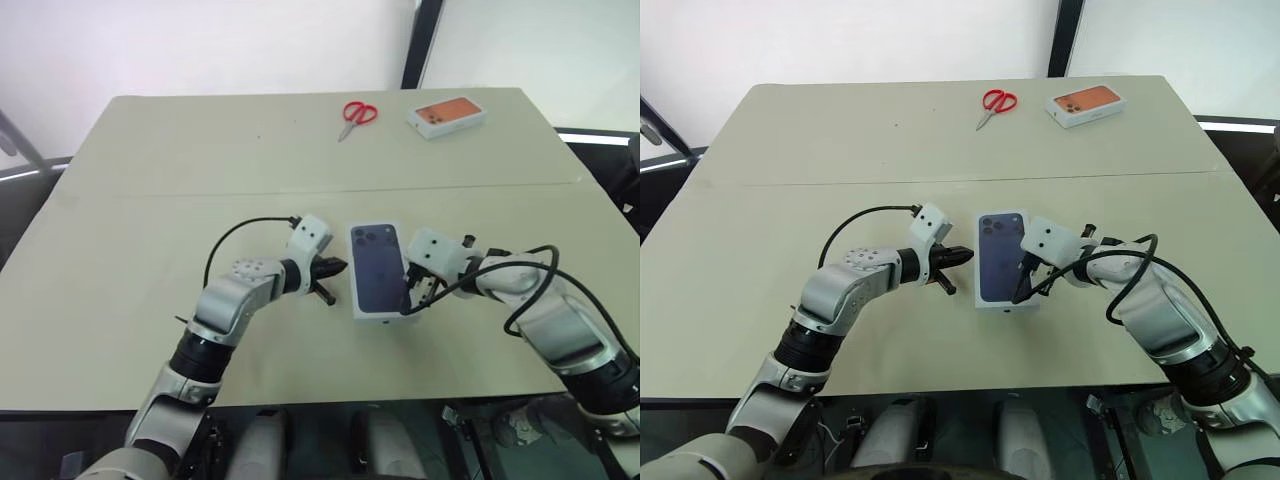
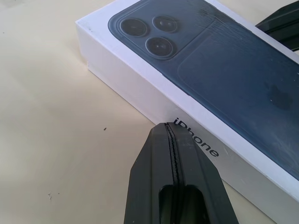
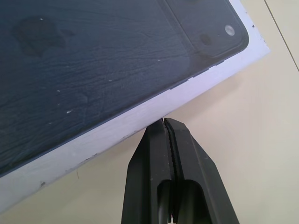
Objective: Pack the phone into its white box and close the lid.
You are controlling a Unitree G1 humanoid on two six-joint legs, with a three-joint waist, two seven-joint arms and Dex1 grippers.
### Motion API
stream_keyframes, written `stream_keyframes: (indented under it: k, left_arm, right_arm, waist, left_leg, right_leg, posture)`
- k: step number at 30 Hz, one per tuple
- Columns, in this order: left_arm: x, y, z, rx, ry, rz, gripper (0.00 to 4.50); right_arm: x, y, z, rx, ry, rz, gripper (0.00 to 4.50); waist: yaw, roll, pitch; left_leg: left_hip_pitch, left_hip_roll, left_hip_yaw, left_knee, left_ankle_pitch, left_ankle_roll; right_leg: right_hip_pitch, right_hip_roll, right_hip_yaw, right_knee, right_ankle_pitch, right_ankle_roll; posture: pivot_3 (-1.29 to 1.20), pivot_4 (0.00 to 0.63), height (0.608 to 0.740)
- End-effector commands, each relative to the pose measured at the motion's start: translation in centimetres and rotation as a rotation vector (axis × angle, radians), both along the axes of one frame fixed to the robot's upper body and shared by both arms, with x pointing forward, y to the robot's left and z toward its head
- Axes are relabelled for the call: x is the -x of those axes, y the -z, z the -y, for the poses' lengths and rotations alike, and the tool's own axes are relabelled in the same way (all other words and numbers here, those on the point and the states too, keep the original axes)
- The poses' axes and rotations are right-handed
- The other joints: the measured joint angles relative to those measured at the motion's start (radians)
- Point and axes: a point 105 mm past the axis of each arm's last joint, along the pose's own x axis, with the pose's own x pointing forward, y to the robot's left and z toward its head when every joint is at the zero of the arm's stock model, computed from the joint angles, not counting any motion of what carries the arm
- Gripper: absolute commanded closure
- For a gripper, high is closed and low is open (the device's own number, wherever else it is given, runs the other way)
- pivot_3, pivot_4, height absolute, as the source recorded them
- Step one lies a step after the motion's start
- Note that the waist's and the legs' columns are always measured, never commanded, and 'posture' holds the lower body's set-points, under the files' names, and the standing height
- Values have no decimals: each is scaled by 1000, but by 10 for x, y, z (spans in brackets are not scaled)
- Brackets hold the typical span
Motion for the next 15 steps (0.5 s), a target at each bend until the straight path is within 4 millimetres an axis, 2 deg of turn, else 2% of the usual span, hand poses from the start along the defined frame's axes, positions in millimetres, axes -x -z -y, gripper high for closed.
stream_keyframes:
  k: [1,15]
  left_arm:
    - [-1,-23,12,58,30,67,4500]
    - [-2,-24,11,61,22,72,4500]
  right_arm:
    - [1,-7,-6,-22,-23,25,4463]
    - [-1,-8,-4,-21,-11,28,4463]
  waist:
    - [0,0,0]
    - [0,0,0]
  left_leg:
    - [0,0,0,0,0,0]
    - [0,0,0,0,0,0]
  right_leg:
    - [0,0,0,0,0,0]
    - [0,0,0,0,0,0]
  posture:
    - [0,150,740]
    - [0,150,740]
